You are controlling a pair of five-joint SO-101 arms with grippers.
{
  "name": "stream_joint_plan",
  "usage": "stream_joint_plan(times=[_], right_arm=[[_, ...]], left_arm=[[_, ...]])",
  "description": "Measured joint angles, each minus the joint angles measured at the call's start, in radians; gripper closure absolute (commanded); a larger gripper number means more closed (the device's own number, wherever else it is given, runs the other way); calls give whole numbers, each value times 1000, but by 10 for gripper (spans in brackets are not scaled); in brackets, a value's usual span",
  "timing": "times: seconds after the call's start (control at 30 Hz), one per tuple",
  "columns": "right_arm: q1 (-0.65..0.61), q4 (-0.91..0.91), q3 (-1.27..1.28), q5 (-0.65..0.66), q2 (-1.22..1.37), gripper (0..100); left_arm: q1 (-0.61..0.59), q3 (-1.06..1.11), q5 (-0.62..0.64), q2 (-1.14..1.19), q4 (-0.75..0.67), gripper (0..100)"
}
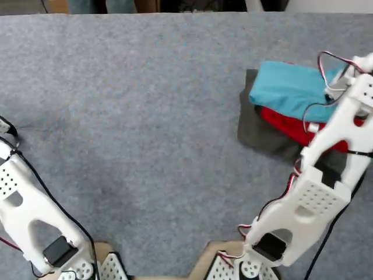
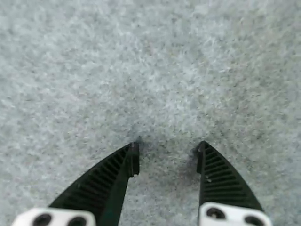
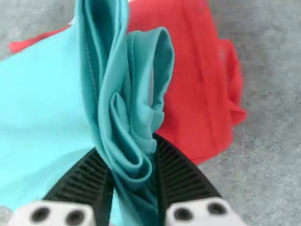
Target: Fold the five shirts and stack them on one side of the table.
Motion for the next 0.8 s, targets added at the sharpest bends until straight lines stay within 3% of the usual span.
stream_joint_plan(times=[0.2, 0.43, 0.53, 0.63, 0.73, 0.8], right_arm=[[8, 9, 5, 0, 0, 947], [8, 17, 5, 0, 0, 645], [8, 17, 5, 2, -2, 588], [8, 18, 5, 2, -43, 653], [-9, 20, 5, 2, -143, 828], [-37, 20, 5, 2, -222, 964]], left_arm=[[0, 0, 0, 0, 0, 780], [12, -2, 0, 6, 0, 780], [15, -2, 0, 6, 0, 780], [29, -6, 0, 6, 15, 834], [63, -35, -15, 8, 54, 975], [98, -48, -54, 9, 69, 956]])
